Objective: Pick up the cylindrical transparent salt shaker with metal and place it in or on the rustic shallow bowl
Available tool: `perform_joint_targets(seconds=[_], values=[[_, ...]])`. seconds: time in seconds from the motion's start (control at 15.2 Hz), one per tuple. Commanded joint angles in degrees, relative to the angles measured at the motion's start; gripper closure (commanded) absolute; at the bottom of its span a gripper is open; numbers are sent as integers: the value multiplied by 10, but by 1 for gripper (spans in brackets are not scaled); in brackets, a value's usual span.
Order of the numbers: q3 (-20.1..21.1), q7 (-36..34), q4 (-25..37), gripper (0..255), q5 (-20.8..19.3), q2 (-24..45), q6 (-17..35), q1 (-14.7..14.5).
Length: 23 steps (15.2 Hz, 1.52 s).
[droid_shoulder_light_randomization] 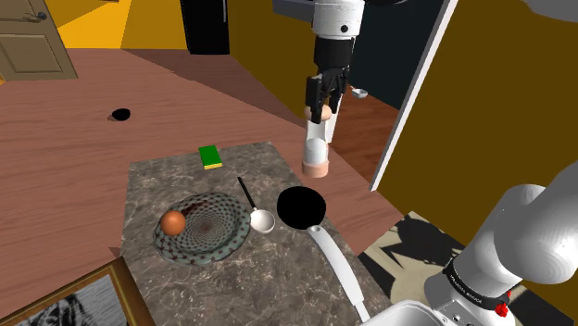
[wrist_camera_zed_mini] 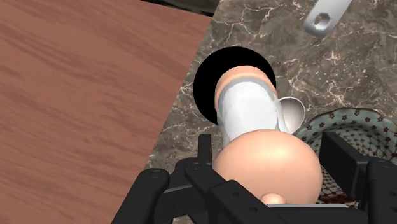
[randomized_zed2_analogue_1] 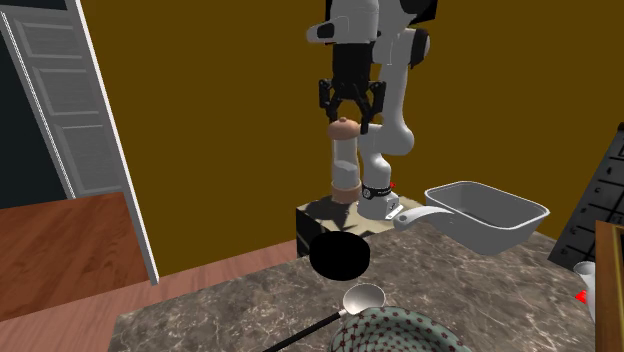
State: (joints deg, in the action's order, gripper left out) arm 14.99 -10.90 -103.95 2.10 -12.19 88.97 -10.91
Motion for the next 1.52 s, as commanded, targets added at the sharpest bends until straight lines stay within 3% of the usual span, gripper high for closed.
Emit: perform_joint_targets(seconds=[0.0,1.45], values=[[0,-1,-17,255,2,-7,9,-1],[6,-2,-188,255,5,-9,179,-4]])
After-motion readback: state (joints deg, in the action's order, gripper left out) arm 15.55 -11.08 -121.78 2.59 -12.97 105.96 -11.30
